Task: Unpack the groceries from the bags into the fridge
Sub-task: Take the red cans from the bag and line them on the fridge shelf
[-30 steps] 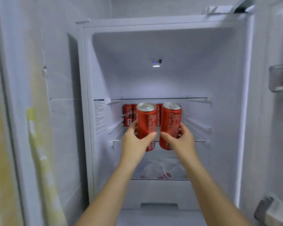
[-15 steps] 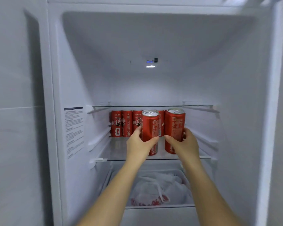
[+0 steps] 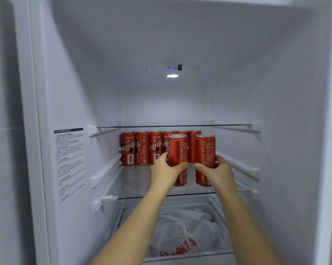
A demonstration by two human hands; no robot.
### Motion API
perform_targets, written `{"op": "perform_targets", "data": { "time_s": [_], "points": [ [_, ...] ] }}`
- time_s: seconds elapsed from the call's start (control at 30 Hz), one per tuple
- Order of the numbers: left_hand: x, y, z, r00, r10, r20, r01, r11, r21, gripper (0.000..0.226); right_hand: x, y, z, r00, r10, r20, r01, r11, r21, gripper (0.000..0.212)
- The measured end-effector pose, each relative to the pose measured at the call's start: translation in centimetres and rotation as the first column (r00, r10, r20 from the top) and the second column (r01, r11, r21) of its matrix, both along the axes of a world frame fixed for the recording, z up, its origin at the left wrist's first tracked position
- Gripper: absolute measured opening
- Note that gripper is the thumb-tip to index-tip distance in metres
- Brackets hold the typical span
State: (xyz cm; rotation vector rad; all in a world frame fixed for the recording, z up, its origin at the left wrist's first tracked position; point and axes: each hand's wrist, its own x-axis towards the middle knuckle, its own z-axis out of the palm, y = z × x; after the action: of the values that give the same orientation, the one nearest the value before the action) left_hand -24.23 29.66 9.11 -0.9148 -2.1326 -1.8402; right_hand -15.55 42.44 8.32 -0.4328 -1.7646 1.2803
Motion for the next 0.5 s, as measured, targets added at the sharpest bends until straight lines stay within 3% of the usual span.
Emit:
{"op": "perform_targets", "data": {
  "time_s": [0.3,0.5],
  "points": [
    [-1.3,0.9,0.0,1.000,-0.023,0.015,0.024,0.998,-0.050,0.045,-1.1,0.8,-0.2,0.999,-0.021,0.036,0.021,1.000,-0.010,0.049],
    [-2.3,0.4,-0.4,0.997,-0.066,0.042,0.074,0.965,-0.251,0.074,-0.7,1.7,-0.1,0.984,-0.078,0.159,0.058,0.990,0.129,0.077]
  ]
}}
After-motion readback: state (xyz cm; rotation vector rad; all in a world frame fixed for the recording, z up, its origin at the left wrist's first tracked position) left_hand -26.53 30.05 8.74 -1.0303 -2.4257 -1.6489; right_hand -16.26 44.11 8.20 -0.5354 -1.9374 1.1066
